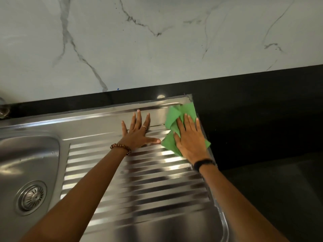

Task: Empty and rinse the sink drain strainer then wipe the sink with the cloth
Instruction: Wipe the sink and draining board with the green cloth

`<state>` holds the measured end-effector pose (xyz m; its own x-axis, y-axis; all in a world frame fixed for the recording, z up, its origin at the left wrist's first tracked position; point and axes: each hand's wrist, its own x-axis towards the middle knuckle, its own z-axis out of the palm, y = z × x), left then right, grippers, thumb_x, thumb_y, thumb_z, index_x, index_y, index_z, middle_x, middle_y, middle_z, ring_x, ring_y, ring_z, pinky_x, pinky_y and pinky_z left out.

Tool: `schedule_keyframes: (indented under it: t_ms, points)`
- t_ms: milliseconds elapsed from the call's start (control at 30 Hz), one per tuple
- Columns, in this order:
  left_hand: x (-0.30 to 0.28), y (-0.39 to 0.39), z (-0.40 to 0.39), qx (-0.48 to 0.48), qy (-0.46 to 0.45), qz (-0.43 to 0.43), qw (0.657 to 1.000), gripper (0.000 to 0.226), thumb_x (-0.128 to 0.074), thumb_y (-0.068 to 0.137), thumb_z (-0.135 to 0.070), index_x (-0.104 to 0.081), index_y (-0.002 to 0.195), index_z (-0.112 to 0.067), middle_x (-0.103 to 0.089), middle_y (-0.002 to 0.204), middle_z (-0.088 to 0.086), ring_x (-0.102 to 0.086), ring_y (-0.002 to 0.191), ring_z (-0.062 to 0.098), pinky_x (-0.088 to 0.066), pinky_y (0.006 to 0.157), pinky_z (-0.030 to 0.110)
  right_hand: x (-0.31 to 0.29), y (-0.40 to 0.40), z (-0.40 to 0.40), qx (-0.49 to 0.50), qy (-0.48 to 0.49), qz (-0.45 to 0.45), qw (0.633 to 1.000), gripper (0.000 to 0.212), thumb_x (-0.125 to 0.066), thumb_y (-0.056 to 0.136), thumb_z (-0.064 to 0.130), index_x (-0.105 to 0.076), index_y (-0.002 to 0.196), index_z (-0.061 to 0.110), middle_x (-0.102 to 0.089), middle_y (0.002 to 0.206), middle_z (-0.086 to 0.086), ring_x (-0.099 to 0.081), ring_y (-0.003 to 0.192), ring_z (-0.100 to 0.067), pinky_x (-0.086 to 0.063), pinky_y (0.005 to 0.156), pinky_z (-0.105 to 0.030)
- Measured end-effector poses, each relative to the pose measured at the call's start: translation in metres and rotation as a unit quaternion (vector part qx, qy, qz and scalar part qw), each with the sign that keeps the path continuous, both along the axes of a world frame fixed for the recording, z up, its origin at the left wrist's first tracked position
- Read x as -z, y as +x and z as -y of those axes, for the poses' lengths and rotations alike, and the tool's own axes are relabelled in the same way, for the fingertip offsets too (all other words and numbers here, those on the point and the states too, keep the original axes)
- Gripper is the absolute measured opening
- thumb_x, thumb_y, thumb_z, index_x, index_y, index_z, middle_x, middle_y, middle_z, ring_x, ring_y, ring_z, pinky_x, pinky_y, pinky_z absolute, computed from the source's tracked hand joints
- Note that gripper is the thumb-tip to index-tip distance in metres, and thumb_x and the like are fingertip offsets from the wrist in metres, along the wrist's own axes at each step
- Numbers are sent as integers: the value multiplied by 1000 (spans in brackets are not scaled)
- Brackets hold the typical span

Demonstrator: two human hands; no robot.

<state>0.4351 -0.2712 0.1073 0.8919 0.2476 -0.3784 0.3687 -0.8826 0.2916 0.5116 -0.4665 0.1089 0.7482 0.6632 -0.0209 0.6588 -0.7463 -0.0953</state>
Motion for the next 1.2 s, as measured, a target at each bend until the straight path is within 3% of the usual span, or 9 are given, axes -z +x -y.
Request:
schedule_keyframes:
  t_ms: [67,133,400,567,733,800,900,1067,1200]
  points:
    - [-3,-7,8,3,13,21,1000,124,4,36,-97,19,142,-34,32,151,8,23,141,26,15,108,59,-1,-37,21,23,20,-19,999,60,-23,95,41,-8,148,16,-15,155,-19,-9,145,-29,10,115,-43]
    - [-3,-15,17,2,21,42,999,116,12,42,-92,18,142,-33,29,152,10,20,142,27,14,109,58,0,-60,32,40,20,-30,999,60,-26,94,41,-11,148,18,-17,155,-19,-11,145,-29,11,114,-42]
    - [-5,-41,22,-21,42,106,993,87,-10,67,-74,19,139,-34,26,153,6,21,141,27,15,110,55,5,-27,3,50,2,-5,999,60,-22,97,41,-10,147,12,-17,155,-20,-11,145,-29,8,116,-44]
    - [2,-124,-24,-106,-1,111,988,110,-2,50,-95,21,138,-33,28,151,1,27,138,22,17,110,51,6,-10,-21,75,2,3,997,58,-24,97,38,-16,147,9,-18,154,-21,-15,144,-30,0,117,-48]
    - [4,-206,-69,-294,2,81,952,117,-40,56,-83,8,146,-26,13,155,18,16,142,34,9,114,55,3,-37,-36,90,53,-7,995,54,-30,97,34,-25,145,9,-24,153,-18,-19,143,-28,-4,118,-46]
    - [3,-223,-80,-327,-40,79,941,122,-50,53,-78,1,147,-21,0,155,22,3,143,38,3,114,57,2,-64,-58,52,75,-12,996,52,-32,97,32,-28,144,10,-28,152,-15,-21,143,-26,-7,120,-46]
    - [3,-231,-86,-326,-125,110,931,111,-58,55,-75,-14,143,-22,-44,142,13,-34,135,31,5,110,65,3,-110,-108,-1,95,-27,995,51,-34,97,33,-31,143,11,-30,152,-15,-22,143,-25,-7,120,-43]
    - [11,-234,-89,-313,-90,126,937,110,-58,63,-74,-2,146,-28,-27,154,0,-24,142,21,26,99,58,5,-166,-187,-62,105,-37,992,51,-36,96,31,-32,142,9,-29,152,-15,-22,143,-25,-3,120,-39]
    - [18,-246,-91,-287,-102,138,943,105,-49,68,-74,6,146,-31,-20,156,-4,-19,143,17,28,97,56,5,-201,-242,-128,132,-68,981,47,-41,94,24,-38,138,9,-31,151,-15,-27,141,-25,-4,120,-38]
